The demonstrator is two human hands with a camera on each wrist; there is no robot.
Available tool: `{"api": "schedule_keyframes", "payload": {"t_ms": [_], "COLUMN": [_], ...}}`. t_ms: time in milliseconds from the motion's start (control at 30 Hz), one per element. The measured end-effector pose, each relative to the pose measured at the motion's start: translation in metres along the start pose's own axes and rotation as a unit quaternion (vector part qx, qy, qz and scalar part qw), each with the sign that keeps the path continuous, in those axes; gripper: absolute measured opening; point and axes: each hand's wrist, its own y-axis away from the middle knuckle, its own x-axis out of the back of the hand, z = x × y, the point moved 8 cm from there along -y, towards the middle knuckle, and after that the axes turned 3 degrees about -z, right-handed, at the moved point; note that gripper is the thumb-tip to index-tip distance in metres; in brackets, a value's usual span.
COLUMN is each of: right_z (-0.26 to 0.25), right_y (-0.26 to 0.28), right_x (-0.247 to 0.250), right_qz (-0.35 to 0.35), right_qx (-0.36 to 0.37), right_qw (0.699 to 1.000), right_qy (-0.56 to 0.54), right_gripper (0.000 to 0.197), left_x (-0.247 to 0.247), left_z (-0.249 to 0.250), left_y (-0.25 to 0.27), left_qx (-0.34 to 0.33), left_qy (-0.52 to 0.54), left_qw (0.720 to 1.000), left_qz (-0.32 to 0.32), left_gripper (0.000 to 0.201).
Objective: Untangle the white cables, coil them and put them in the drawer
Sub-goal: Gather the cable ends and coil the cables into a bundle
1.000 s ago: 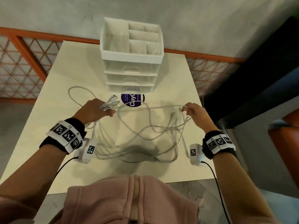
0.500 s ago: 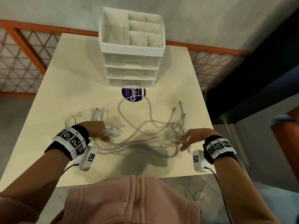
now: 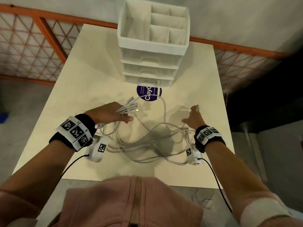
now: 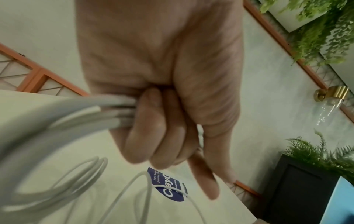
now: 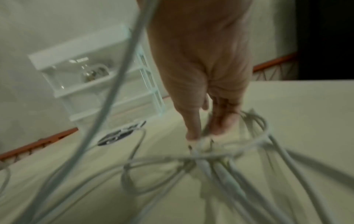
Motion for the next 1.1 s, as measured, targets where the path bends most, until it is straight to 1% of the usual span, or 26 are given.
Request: {"api": "schedule_keyframes", "payload": {"t_ms": [33,100,167,200,233,267,300,400,467,500,533,600,667,700,767,833,900,967,1033,1067,1100], "right_z": [-0.001,-0.006,-0.022,-0.036,-0.055,-0.072,-0.090,-0.139,-0.165,-0.175,-0.184,-0.198,-0.207,-0.210,-0.215,-0.217,-0.219,-0.220,-0.220,-0.219,-0.216], "right_y": [-0.001,-0.006,-0.007,-0.004,0.005,0.015,0.027,0.067,0.089,0.099,0.108,0.121,0.131,0.133,0.137,0.138,0.140,0.139,0.138,0.135,0.132], "right_x": [-0.002,0.003,0.017,0.025,0.036,0.046,0.058,0.093,0.108,0.112,0.113,0.111,0.103,0.099,0.096,0.094,0.091,0.089,0.088,0.087,0.083], "right_qz": [0.011,0.028,0.018,0.001,-0.020,-0.041,-0.053,-0.056,-0.061,-0.063,-0.070,-0.085,-0.099,-0.102,-0.096,-0.095,-0.101,-0.092,-0.051,-0.033,-0.037], "right_qx": [0.003,0.024,0.068,0.107,0.145,0.179,0.202,0.269,0.303,0.319,0.328,0.335,0.336,0.335,0.334,0.335,0.337,0.333,0.331,0.327,0.324], "right_qw": [1.000,0.998,0.994,0.988,0.980,0.972,0.964,0.941,0.925,0.916,0.908,0.899,0.897,0.897,0.898,0.898,0.898,0.898,0.902,0.904,0.903], "right_qy": [-0.025,-0.058,-0.089,-0.116,-0.132,-0.148,-0.163,-0.200,-0.223,-0.236,-0.252,-0.268,-0.269,-0.269,-0.270,-0.270,-0.266,-0.271,-0.272,-0.273,-0.280], "right_gripper": [0.066,0.048,0.024,0.010,0.009,0.016,0.017,0.006,0.002,0.005,0.013,0.029,0.037,0.039,0.038,0.035,0.033,0.031,0.029,0.032,0.037], "left_x": [0.001,0.005,0.008,0.009,0.011,0.012,0.013,0.014,0.016,0.018,0.018,0.020,0.018,0.015,0.011,0.007,0.004,0.003,0.008,0.013,0.019], "left_z": [0.001,0.006,0.014,0.017,0.022,0.028,0.035,0.062,0.078,0.086,0.090,0.102,0.112,0.116,0.120,0.119,0.117,0.117,0.116,0.115,0.113], "left_y": [0.000,0.001,0.001,0.001,0.001,0.001,0.003,0.007,0.011,0.013,0.013,0.017,0.020,0.022,0.025,0.026,0.025,0.024,0.026,0.027,0.028], "left_qx": [-0.002,-0.010,-0.029,-0.039,-0.052,-0.067,-0.080,-0.132,-0.171,-0.190,-0.204,-0.231,-0.254,-0.261,-0.271,-0.275,-0.269,-0.258,-0.243,-0.237,-0.231], "left_qy": [0.009,0.020,0.036,0.051,0.065,0.080,0.096,0.116,0.127,0.136,0.145,0.157,0.175,0.175,0.166,0.182,0.198,0.217,0.226,0.210,0.200], "left_qw": [1.000,0.999,0.998,0.997,0.995,0.993,0.990,0.981,0.972,0.967,0.962,0.952,0.944,0.943,0.943,0.941,0.941,0.940,0.940,0.943,0.945], "left_qz": [0.006,0.023,0.043,0.052,0.059,0.063,0.065,0.083,0.098,0.106,0.113,0.122,0.114,0.110,0.099,0.076,0.058,0.054,0.076,0.099,0.119], "left_gripper": [0.027,0.029,0.032,0.034,0.033,0.031,0.029,0.023,0.023,0.022,0.022,0.021,0.016,0.017,0.019,0.017,0.016,0.018,0.024,0.026,0.027]}}
